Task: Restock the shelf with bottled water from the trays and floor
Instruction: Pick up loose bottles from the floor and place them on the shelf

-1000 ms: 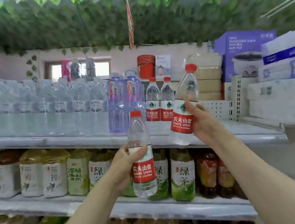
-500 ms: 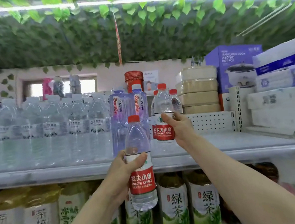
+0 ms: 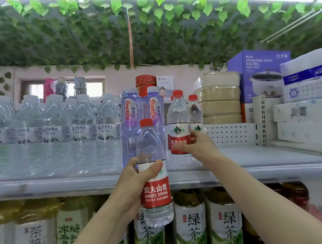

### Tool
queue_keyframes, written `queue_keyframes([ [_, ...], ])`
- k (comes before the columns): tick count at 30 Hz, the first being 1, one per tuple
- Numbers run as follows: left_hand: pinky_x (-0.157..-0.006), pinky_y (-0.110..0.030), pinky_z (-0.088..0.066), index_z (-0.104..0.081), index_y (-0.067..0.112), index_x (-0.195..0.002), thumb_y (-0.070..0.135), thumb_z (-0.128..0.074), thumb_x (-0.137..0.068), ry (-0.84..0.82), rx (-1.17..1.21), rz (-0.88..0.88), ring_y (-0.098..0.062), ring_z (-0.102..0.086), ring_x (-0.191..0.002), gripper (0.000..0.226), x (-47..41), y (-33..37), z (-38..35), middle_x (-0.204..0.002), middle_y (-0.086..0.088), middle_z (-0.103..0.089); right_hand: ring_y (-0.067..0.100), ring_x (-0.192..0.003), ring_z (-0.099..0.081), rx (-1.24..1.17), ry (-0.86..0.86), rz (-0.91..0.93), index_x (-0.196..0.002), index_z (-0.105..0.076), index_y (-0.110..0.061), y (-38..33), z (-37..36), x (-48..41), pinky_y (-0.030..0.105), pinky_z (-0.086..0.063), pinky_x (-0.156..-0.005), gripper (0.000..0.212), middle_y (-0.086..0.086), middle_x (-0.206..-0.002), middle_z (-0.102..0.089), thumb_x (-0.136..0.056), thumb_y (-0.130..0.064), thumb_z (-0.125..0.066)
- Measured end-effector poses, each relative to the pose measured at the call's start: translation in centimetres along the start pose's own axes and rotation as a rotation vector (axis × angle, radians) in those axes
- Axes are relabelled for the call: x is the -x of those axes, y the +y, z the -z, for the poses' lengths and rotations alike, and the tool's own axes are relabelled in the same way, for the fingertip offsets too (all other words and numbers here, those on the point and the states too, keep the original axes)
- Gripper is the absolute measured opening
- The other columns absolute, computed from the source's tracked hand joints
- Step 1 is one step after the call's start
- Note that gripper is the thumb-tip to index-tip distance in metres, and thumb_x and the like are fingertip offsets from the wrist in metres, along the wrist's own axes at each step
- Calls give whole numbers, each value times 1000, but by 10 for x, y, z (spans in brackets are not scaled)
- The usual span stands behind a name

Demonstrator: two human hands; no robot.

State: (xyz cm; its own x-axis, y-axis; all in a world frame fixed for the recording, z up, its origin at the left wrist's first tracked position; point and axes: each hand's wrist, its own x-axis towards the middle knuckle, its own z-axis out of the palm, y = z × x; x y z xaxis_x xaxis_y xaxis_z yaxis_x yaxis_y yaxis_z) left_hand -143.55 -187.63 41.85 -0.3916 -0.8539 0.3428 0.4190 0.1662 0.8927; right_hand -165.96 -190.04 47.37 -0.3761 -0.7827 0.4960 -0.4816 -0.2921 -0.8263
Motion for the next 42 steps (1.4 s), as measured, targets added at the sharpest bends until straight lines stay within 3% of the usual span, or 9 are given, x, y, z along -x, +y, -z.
queue_keyframes([
  [14, -66, -35, -58, -54, 19, -128, 32, -88, -50, 6, -32, 25, -27, -75, -86, 87, -2, -2, 0, -106, -13, -75, 19, -107, -68, 201, 124, -46, -118, -67, -15, -3, -13, -10, 33, -51, -91, 50, 2, -117, -73, -76, -33, -88],
  [18, -65, -34, -59, -54, 19, -127, 27, -85, -58, 5, -27, 35, -27, -75, -85, 76, -1, -1, -1, -109, -13, -73, 20, -106, -68, 247, 140, -45, -115, -69, -15, -4, -15, -11, 34, -53, -92, 46, 2, -116, -74, -77, -35, -88],
  [22, -62, -33, -58, -54, 19, -128, 26, -85, -59, 16, -23, 35, -26, -76, -82, 76, 1, -2, -3, -109, -14, -73, 18, -103, -68, 279, 140, -44, -113, -70, -17, -5, -16, -10, 30, -50, -84, 44, 0, -115, -74, -78, -38, -87],
  [27, -63, -34, -58, -53, 19, -132, 26, -85, -59, 34, -17, 31, -27, -75, -85, 80, 1, -2, -4, -110, -13, -73, 14, -99, -66, 210, 93, -38, -120, -70, -13, -2, 1, -1, 27, -47, -85, 45, 0, -116, -74, -83, -35, -83],
  [30, -61, -34, -58, -53, 19, -130, 24, -84, -60, 46, -12, 20, -27, -76, -82, 77, 3, -2, -9, -108, -13, -74, 13, -101, -67, 61, 72, 8, -127, -65, -12, 1, 18, 11, 32, -56, -92, 53, -4, -109, -72, -83, -35, -83],
  [33, -60, -34, -58, -55, 18, -127, 23, -83, -61, 40, 5, 11, -26, -75, -80, 72, 6, -4, -21, -107, -13, -74, 18, -105, -70, -179, -54, 18, -134, -60, -11, -2, 36, 33, 36, -61, -89, 62, 3, -115, -71, -82, -38, -82],
  [36, -62, -36, -58, -57, 18, -122, 22, -84, -60, 4, 16, 9, -26, -76, -78, 67, 6, -4, -46, -100, -11, -76, 23, -114, -70, -375, -339, -20, -136, -59, -14, 2, 56, 56, 41, -59, -92, 74, 8, -127, -70, -74, -48, -83],
  [39, -69, -40, -60, -56, 15, -121, 22, -84, -60, -6, 1, -4, -29, -75, -82, 68, -5, 1, -78, -98, -12, -76, 27, -121, -66, -326, -525, -1, -142, -55, -18, 7, 72, 69, 48, -54, -101, 77, 9, -134, -66, -77, -46, -85],
  [42, -67, -41, -61, -57, 13, -121, 19, -83, -62, -21, 33, 10, -33, -75, -84, 64, -24, 10, -111, -103, -16, -75, 22, -114, -70, -228, -498, 33, -135, -60, -22, 3, 86, 73, 45, -56, -99, 67, 5, -124, -72, -76, -43, -84],
])
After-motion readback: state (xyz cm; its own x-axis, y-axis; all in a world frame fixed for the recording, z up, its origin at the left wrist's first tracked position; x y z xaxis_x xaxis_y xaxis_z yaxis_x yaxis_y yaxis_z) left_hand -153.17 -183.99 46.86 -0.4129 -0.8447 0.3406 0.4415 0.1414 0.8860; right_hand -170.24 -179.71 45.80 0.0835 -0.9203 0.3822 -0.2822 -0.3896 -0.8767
